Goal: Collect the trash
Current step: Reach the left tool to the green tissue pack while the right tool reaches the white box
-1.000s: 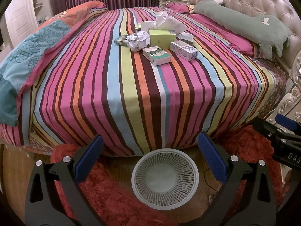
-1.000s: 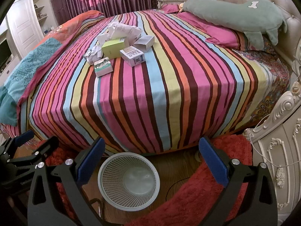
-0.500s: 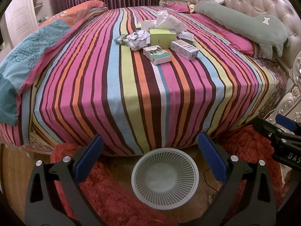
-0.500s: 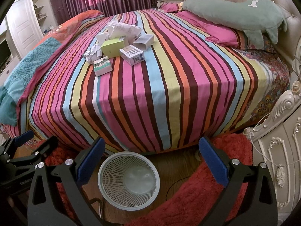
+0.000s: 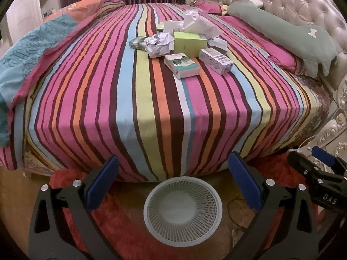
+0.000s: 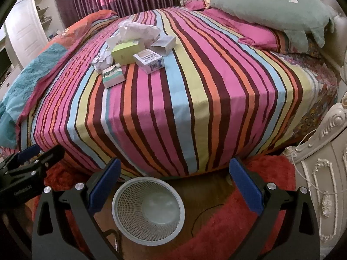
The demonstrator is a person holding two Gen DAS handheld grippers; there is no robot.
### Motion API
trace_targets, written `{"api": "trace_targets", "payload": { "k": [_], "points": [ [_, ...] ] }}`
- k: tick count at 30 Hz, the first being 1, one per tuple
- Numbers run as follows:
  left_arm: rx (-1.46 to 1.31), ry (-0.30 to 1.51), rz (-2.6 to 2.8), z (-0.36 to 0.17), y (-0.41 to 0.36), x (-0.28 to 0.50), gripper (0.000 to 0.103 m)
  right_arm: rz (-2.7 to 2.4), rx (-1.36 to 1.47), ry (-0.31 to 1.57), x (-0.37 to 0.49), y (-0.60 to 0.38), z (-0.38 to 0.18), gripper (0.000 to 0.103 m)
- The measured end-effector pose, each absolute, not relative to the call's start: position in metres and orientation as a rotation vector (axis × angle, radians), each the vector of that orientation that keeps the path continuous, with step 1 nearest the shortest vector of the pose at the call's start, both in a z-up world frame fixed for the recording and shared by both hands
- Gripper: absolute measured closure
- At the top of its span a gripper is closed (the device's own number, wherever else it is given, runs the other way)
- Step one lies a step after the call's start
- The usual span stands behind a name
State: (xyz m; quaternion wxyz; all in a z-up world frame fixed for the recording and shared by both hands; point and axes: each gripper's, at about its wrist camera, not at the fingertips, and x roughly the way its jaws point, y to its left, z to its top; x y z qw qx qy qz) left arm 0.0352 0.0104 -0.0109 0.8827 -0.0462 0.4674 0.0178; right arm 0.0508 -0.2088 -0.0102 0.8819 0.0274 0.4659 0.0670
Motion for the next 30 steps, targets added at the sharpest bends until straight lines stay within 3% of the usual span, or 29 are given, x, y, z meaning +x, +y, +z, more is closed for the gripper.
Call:
{"api": "trace_targets", "payload": {
  "k": [18, 30],
  "points": [
    [-0.187, 1.003, 0.016, -0.03, 0.025, 0.11, 0.006, 0.152, 0.062, 0.983, 0.107, -0.211, -0.025, 0.007],
    [-0.247, 0.977, 0.04, -0.026, 0.02, 0.178, 0.006, 0.247, -0.086, 0.863, 0.179, -0.197, -0.012, 0.007]
  ]
}}
